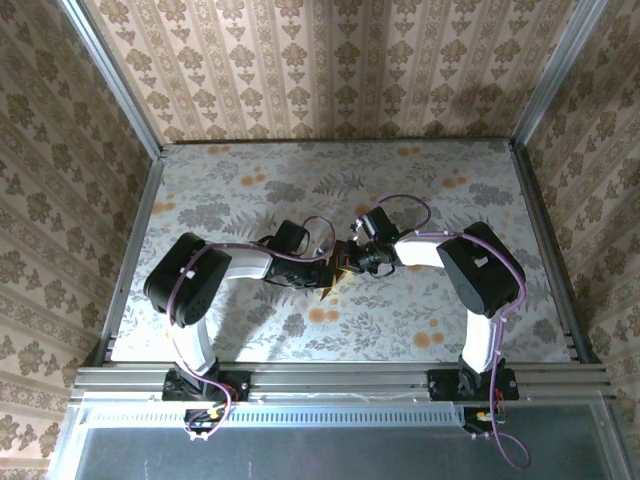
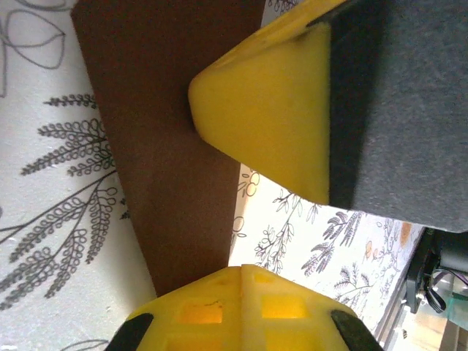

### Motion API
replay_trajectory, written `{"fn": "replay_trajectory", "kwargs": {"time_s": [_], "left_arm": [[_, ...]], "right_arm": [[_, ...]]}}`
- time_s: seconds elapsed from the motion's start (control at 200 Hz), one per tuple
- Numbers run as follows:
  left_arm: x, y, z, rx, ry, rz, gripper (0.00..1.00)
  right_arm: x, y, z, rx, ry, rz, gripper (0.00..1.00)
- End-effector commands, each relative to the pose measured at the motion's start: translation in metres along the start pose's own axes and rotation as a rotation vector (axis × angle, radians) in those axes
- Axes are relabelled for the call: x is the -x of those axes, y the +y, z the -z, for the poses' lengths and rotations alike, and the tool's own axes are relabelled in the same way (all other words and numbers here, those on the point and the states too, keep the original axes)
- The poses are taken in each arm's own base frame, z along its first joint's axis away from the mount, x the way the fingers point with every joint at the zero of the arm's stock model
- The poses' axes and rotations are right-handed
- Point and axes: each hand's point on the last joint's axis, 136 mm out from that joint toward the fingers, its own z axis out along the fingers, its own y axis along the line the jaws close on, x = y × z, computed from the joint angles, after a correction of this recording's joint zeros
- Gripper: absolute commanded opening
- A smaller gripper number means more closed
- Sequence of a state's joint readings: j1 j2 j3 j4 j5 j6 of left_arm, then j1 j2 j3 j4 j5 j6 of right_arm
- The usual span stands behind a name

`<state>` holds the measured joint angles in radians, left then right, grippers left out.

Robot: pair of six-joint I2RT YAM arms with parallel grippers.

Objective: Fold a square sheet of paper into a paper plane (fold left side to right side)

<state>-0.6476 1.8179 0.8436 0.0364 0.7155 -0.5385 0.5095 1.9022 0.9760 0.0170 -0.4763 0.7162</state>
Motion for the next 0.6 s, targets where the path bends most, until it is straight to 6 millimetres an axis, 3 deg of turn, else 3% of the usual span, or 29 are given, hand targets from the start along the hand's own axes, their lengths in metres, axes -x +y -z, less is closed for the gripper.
{"fn": "replay_trajectory", "kwargs": {"time_s": [0.0, 0.2, 0.595], "left_arm": [[0.003, -0.022, 0.012, -0.039, 0.004, 0.0, 0.02], [-0.007, -0.03, 0.016, -0.077, 0.028, 0.028, 0.02], [-0.022, -0.021, 0.013, -0.069, 0.065, 0.063, 0.01]], "right_arm": [[-0.041, -0.064, -0.013, -0.227, 0.123, -0.065, 0.0], [-0.04, -0.063, -0.012, -0.229, 0.125, -0.057, 0.0], [-0.04, -0.063, -0.012, -0.239, 0.134, -0.052, 0.0]]}}
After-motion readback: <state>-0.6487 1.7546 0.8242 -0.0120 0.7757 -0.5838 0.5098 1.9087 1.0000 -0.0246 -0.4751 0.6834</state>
